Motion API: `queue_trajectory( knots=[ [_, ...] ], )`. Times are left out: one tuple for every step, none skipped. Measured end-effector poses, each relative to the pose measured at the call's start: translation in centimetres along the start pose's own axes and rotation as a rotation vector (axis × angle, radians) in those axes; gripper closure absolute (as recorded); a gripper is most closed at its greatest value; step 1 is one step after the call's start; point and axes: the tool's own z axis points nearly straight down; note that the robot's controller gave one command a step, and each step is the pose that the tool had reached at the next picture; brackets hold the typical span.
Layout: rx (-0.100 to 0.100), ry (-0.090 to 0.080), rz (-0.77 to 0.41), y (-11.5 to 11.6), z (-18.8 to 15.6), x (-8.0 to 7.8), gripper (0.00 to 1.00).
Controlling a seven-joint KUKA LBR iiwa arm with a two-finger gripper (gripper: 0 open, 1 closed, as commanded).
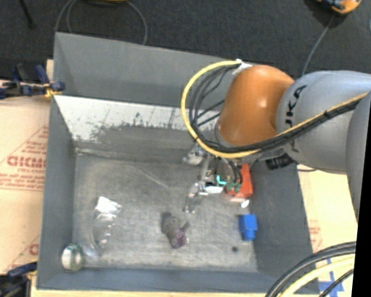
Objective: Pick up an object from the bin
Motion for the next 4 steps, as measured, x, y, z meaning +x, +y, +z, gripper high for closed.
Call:
queue_trajectory(
  knots=[
    [0.001,-0.018,-0.166,2.7,8.2,9.8,0.00],
    [0.003,-0.011,-0.149,-0.6,5.4,8.3,0.00],
    [0.000,-0.003,-0.174,0.4,5.6,10.5,0.00],
    [-0.006,-0.008,0.039,-0.9,8.3,9.8,0.00]
  ],
)
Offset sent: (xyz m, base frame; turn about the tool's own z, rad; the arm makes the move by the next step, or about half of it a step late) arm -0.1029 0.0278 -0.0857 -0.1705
